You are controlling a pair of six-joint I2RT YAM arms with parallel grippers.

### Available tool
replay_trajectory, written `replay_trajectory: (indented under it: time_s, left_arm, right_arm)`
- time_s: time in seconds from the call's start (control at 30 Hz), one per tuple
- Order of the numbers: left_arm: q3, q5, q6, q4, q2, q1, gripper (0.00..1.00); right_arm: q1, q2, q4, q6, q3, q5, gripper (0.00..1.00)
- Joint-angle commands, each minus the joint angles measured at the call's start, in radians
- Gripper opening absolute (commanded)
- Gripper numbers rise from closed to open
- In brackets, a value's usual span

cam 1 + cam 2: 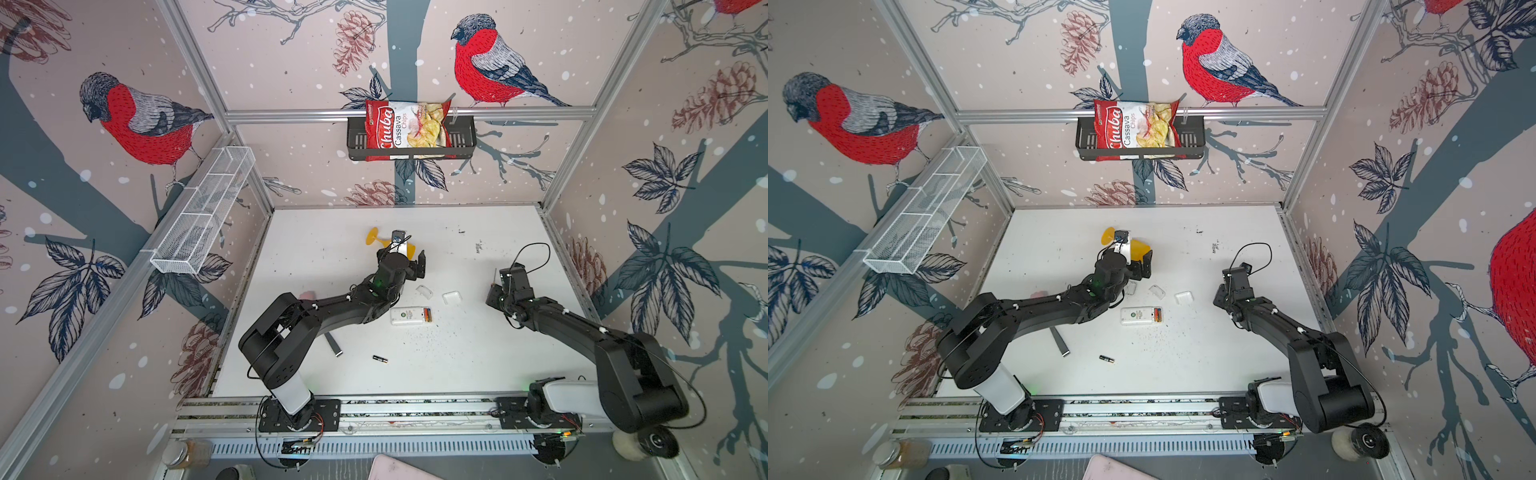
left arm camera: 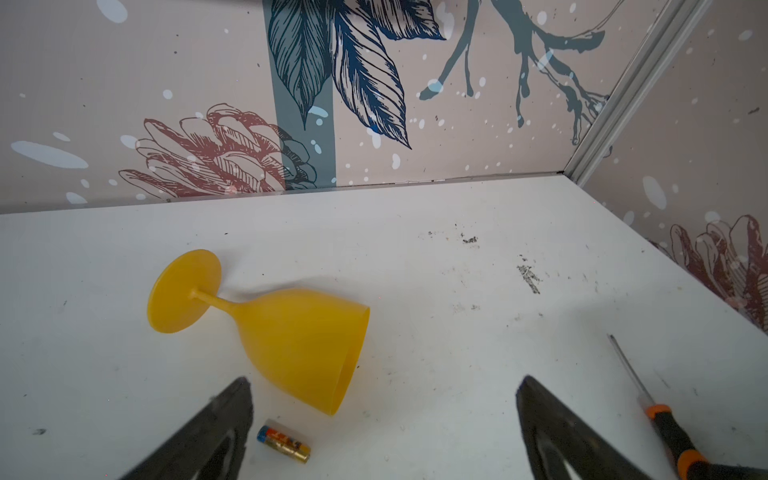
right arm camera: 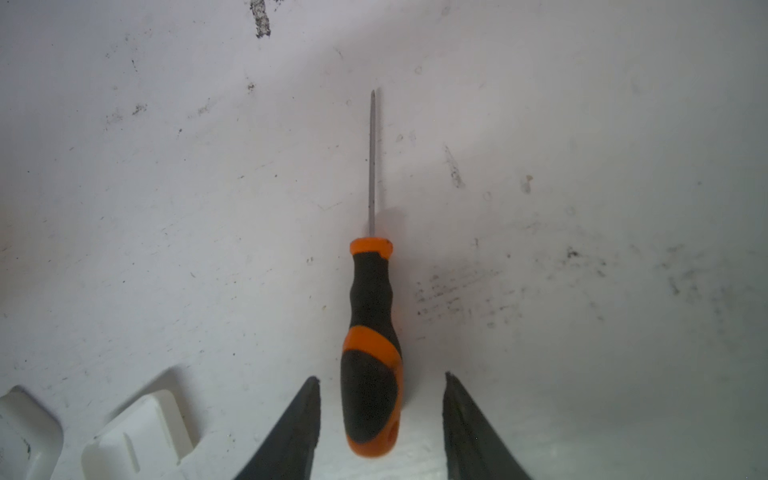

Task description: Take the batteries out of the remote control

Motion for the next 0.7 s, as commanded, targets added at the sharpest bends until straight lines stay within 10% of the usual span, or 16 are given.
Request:
replay_trajectory:
  time_s: [0.0,0.33,0.67]
  left_arm:
    - [-0.004,0.026,-0.065,0.029,-0.013,0.002,0.97]
    - [-0.060,0.099,-0.122,0.077,-0.076,0.044,0.97]
    - [-0.222,0.152,-0.248,0.165,-0.239,0.116,0.97]
  right_arm:
    - [0.000,0.031,-0.030,-0.023,0.033,-0.004,0.45]
    - [0.007,0.168,-0.031,-0.053,0.078,-0.076,0.37]
    - [0.060,0.185,-0.038,-0.081,0.116,-0.068,0.08]
